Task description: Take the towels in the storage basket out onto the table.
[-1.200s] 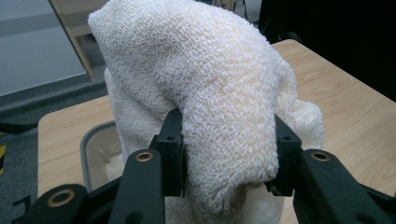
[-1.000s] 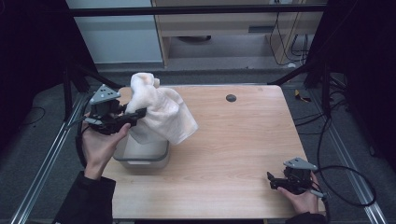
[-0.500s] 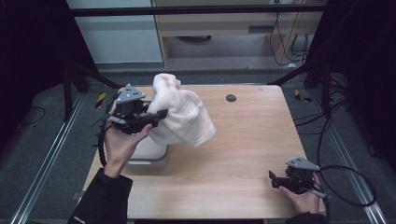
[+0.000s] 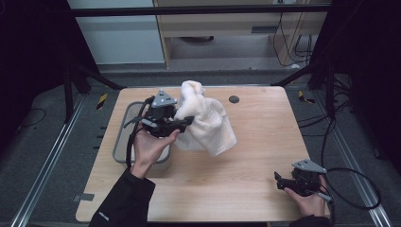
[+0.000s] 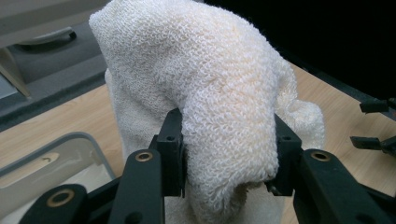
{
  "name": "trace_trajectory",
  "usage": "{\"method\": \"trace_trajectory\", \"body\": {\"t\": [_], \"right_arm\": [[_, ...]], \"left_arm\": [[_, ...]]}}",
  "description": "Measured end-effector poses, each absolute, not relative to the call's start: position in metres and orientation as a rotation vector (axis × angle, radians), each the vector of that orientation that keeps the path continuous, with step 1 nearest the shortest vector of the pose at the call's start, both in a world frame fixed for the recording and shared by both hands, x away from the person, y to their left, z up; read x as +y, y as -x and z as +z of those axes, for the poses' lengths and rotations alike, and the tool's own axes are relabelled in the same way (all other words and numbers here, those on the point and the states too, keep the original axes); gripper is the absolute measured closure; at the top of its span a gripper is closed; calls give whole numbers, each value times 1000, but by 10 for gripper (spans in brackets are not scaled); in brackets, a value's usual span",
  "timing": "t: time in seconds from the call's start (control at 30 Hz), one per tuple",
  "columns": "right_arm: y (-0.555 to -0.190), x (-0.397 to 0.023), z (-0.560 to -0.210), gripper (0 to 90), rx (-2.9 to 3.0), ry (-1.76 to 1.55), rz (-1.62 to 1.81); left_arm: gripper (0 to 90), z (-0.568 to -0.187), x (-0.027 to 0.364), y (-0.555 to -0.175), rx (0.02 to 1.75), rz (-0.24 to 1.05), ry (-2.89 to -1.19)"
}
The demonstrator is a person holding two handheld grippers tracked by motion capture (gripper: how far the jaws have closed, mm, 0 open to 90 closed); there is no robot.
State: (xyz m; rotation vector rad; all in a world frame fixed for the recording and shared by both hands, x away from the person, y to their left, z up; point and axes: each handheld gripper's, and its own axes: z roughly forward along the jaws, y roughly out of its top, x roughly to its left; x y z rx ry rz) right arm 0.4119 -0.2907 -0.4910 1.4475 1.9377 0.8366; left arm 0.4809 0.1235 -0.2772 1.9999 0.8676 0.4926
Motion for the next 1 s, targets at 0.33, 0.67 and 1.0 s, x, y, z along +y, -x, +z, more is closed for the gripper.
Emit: {"method": "trace_trajectory", "body": {"t": [0.33,0.67,1.0], "right_arm": [[-411,-292,-491,62,1929,-1451,831],[-412,-292,-492,61,1929,-1446,824],[-412,-292,-492,61,1932,-1448,816]], "left_arm": [[575,-299,99,-486,838,448,-2021],[574,-320,77,-492,816,407,-2057],[571,-340,65,-493,814,371,-2083]]}}
